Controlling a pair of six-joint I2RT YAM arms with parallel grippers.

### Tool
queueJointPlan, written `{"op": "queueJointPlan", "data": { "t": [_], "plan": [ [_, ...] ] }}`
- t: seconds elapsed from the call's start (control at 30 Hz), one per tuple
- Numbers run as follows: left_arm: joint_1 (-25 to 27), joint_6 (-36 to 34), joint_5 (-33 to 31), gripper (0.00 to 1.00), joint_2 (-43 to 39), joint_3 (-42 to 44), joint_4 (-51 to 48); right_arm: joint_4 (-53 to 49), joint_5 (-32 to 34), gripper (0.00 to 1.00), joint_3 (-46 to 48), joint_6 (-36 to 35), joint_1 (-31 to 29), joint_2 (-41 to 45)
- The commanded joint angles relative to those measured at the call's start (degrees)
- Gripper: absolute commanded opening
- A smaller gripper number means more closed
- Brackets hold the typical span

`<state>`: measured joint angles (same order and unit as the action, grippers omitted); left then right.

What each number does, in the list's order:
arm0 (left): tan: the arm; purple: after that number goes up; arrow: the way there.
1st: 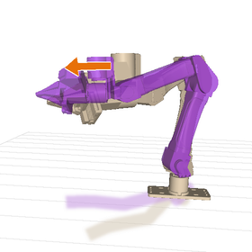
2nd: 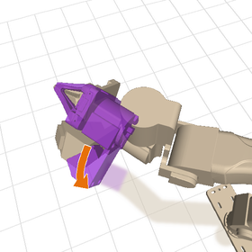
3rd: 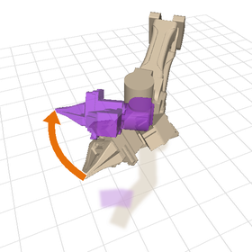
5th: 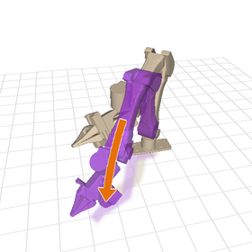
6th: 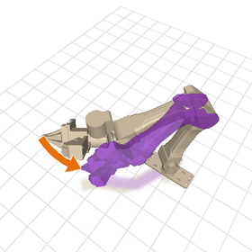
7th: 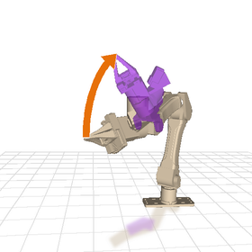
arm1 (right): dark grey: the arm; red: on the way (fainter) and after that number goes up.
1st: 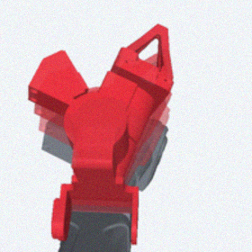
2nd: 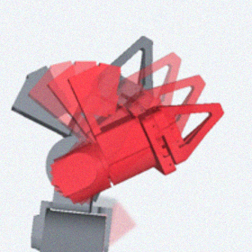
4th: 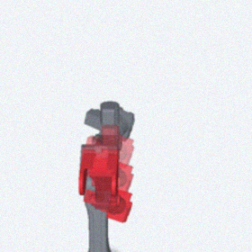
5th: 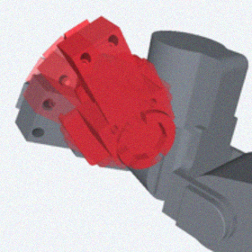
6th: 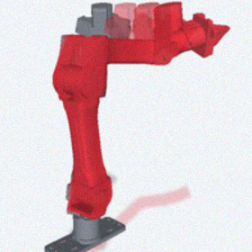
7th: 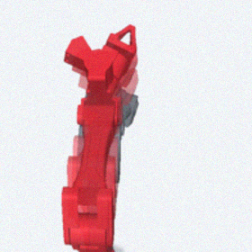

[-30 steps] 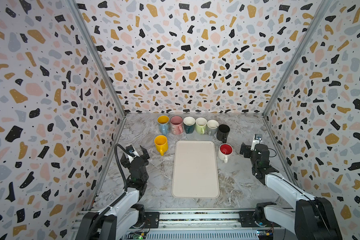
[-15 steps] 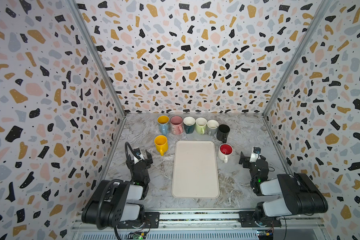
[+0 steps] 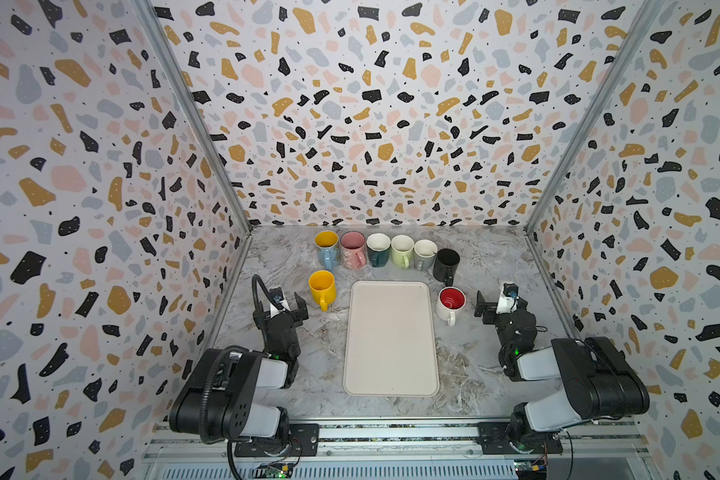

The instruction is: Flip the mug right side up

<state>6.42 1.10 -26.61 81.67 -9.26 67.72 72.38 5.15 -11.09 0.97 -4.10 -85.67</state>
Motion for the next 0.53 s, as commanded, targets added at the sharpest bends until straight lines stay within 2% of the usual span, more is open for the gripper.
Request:
{"op": "queueJointPlan", "data": {
  "t": [0.0, 0.5],
  "plan": [
    [-0.4, 0.6, 0.0, 1.00, -0.4, -0.6, 2.1, -0.4, -0.1, 0.99, -0.3, -0.4, -0.2, 0.4],
    [-0.3, 0.6, 0.0, 1.00, -0.5, -0.6, 2.1, -0.5, 0.4, 0.99, -0.5, -0.7, -0.6, 0.3]
  ]
}}
